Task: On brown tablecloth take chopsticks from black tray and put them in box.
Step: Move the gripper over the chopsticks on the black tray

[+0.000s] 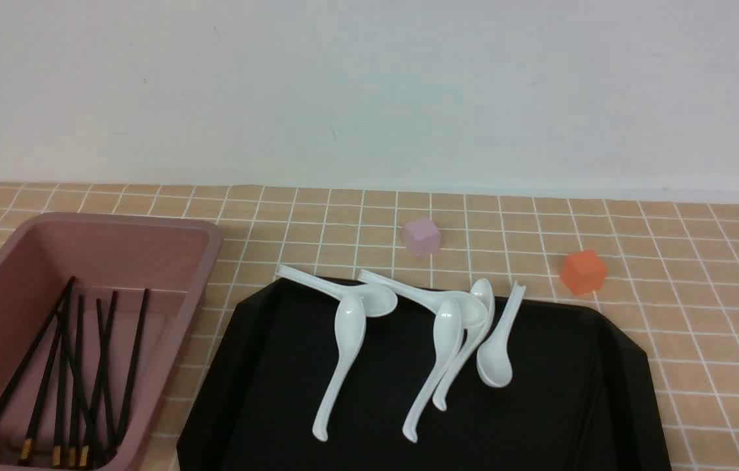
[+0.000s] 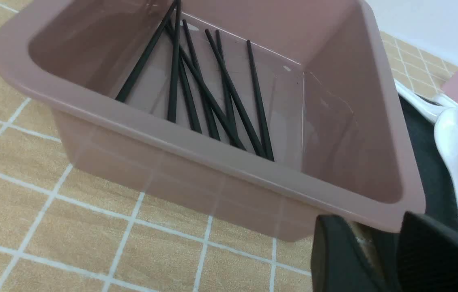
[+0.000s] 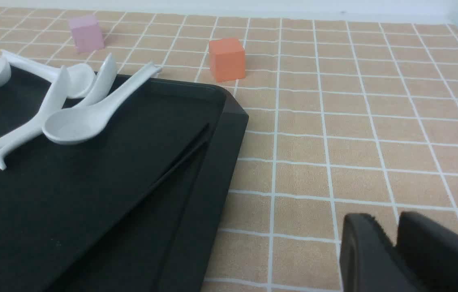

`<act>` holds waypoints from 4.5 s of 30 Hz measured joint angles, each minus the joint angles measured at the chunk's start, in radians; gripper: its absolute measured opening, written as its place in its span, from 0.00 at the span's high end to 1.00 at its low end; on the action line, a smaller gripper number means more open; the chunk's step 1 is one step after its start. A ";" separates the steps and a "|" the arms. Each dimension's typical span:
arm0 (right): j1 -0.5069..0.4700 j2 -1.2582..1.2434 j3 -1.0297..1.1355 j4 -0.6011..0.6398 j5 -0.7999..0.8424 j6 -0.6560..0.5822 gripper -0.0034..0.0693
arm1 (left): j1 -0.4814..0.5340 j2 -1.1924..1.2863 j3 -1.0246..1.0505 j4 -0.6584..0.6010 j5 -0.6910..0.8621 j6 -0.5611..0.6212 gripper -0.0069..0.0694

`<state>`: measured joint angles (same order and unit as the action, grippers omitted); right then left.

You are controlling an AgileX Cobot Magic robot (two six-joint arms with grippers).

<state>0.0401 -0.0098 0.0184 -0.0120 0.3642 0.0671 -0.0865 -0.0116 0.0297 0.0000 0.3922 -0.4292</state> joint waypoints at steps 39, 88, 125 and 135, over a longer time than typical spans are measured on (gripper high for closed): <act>0.000 0.000 0.000 0.001 0.000 0.000 0.69 | 0.000 0.000 0.000 0.000 0.000 0.000 0.60; 0.076 1.105 -0.605 0.606 0.555 -0.263 0.95 | 0.000 0.000 0.000 0.000 0.000 0.000 0.60; 0.344 1.632 -0.937 0.362 0.514 0.212 0.73 | 0.000 0.000 0.000 0.000 0.000 0.000 0.60; 0.467 1.664 -0.939 0.202 0.421 0.505 0.20 | 0.000 0.000 0.000 0.000 0.000 0.000 0.60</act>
<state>0.5067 1.6539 -0.9206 0.1896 0.7854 0.5723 -0.0865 -0.0116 0.0297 0.0000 0.3922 -0.4292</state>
